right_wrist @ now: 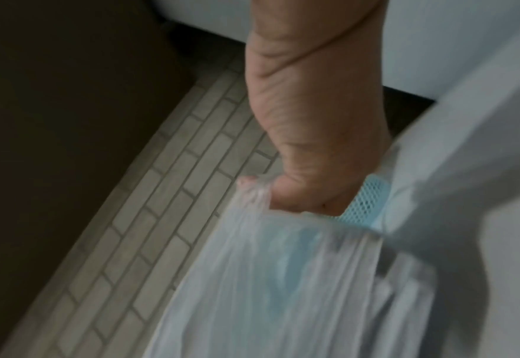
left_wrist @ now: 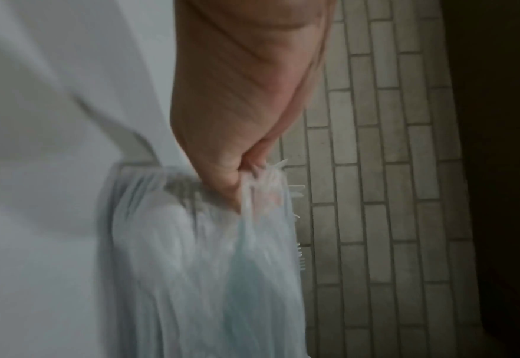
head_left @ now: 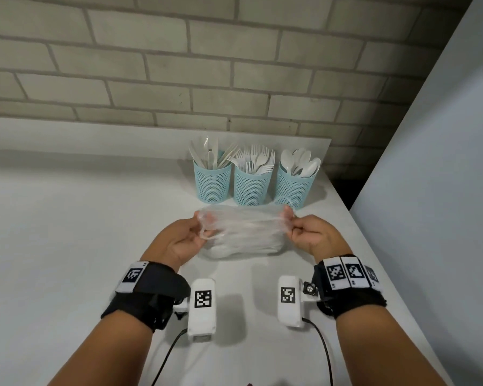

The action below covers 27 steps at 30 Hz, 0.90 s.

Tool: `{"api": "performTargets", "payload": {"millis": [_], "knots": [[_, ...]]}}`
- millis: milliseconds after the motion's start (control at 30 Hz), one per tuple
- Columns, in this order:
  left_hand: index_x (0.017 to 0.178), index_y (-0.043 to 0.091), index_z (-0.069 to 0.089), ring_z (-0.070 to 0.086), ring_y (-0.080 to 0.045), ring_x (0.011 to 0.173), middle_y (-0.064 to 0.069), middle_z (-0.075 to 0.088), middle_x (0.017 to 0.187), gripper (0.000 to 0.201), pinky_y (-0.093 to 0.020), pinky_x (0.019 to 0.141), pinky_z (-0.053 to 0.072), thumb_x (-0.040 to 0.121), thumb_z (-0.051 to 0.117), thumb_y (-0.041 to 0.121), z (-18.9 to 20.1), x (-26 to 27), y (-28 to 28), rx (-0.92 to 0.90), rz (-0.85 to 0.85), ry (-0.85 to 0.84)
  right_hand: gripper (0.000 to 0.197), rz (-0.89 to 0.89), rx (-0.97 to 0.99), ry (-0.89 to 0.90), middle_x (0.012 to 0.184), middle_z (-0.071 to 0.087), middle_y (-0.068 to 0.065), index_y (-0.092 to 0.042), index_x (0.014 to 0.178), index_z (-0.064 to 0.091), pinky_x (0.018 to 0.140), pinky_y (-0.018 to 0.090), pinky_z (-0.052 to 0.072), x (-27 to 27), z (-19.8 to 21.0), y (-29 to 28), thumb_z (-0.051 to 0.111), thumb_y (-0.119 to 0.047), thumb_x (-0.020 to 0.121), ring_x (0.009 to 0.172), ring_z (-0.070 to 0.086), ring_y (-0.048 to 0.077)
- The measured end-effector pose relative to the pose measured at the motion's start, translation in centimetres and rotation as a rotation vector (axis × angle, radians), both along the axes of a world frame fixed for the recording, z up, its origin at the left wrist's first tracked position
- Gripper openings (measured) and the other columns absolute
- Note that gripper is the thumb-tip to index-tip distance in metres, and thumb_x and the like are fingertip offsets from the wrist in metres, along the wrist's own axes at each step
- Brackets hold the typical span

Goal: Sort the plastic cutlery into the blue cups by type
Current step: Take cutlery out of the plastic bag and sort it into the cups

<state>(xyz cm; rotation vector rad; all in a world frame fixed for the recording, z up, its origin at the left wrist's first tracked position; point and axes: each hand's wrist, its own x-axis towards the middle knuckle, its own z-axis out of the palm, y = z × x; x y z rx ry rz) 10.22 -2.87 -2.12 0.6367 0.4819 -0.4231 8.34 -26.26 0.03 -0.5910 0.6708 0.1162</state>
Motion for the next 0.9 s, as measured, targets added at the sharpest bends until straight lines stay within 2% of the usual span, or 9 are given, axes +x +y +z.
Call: {"api": "performTargets", "payload": {"millis": [100,167,233,300,433,567,700,800,900], "knots": [[0.081,0.007,0.052,0.051,-0.012,0.047,-0.001,0.054,0.059,0.023,-0.019,0.038,0.045,0.097,0.036,0.002,0.1,0.0,-0.4,-0.053,0.014,0.058,0.024,-0.15,0.201,0.123,0.056,0.049,0.015,0.005,0.074,0.045,0.029,0.022,0.04,0.3,-1.3,-0.1,0.027,0.016,0.085,0.044,0.047,0.016],[0.081,0.01,0.054,0.052,-0.013,0.059,0.001,0.053,0.069,0.022,-0.03,0.053,0.051,0.098,0.04,0.011,0.3,-0.2,-0.5,-0.057,0.033,0.082,0.025,-0.213,0.23,0.156,0.045,0.035,0.01,-0.004,0.065,0.036,0.028,0.012,0.025,0.6,-2.0,-0.5,0.019,0.015,0.066,0.037,0.033,0.012],[0.085,0.011,0.055,0.057,-0.019,0.065,-0.004,0.06,0.067,0.019,-0.037,0.059,0.053,0.098,0.045,0.021,0.5,-0.2,-0.3,-0.01,0.029,0.076,0.026,-0.188,0.173,0.159,0.05,0.038,0.014,-0.005,0.069,0.037,0.028,0.013,0.027,0.5,-2.2,-0.7,0.019,0.014,0.066,0.033,0.036,0.017],[0.096,0.016,0.054,0.057,-0.019,0.059,-0.006,0.058,0.063,0.013,-0.028,0.055,0.053,0.096,0.048,0.027,1.0,0.0,0.2,0.121,-0.033,0.021,0.022,-0.14,0.072,0.136,0.079,0.05,0.017,0.0,0.083,0.045,0.032,0.021,0.043,0.2,-1.1,-0.6,0.029,0.014,0.083,0.06,0.054,0.027],[0.119,0.014,0.049,0.055,-0.024,0.088,-0.015,0.057,0.113,0.05,-0.033,0.068,0.046,0.082,0.063,0.046,1.2,0.9,1.0,0.846,-0.135,-0.21,0.019,0.056,-0.987,0.014,0.114,0.058,0.009,-0.017,0.111,0.055,0.081,0.033,0.046,0.1,0.7,-0.5,0.048,-0.011,0.094,0.099,0.054,0.022],[0.092,0.023,0.058,0.053,-0.02,0.095,-0.009,0.046,0.122,0.023,-0.028,0.077,0.045,0.081,0.067,0.041,2.0,-0.2,-0.8,1.382,-0.207,-0.509,0.008,0.389,-1.543,-0.217,0.118,0.063,-0.004,-0.034,0.091,0.065,0.103,0.044,0.04,0.1,1.0,1.3,0.058,-0.038,0.088,0.115,0.054,0.021],[0.104,0.011,0.064,0.054,-0.022,0.111,-0.01,0.059,0.122,0.023,-0.026,0.089,0.04,0.084,0.067,0.023,1.8,-1.0,-2.4,1.687,-0.384,-0.602,0.048,0.683,-1.813,-0.131,0.129,0.057,0.007,-0.016,0.129,0.055,0.101,0.036,0.041,0.1,-0.4,3.7,0.066,-0.031,0.084,0.118,0.053,0.027],[0.13,0.006,0.05,0.046,-0.025,0.124,-0.011,0.05,0.135,0.047,-0.028,0.102,0.034,0.084,0.062,0.005,1.6,-0.8,-2.0,1.684,-0.375,-0.583,0.023,0.632,-1.93,-0.153,0.109,0.066,0.013,-0.004,0.107,0.067,0.08,0.025,0.043,0.4,-0.5,3.7,0.057,-0.007,0.087,0.103,0.06,0.029],[0.125,0.006,0.055,0.059,-0.022,0.099,-0.01,0.058,0.122,0.045,-0.024,0.079,0.05,0.082,0.059,-0.008,1.5,-0.3,-0.9,1.268,-0.253,-0.471,0.016,0.543,-1.666,-0.189,0.087,0.069,0.006,0.002,0.086,0.07,0.064,0.02,0.048,0.5,-0.3,2.8,0.054,-0.001,0.087,0.081,0.064,0.019]]}}
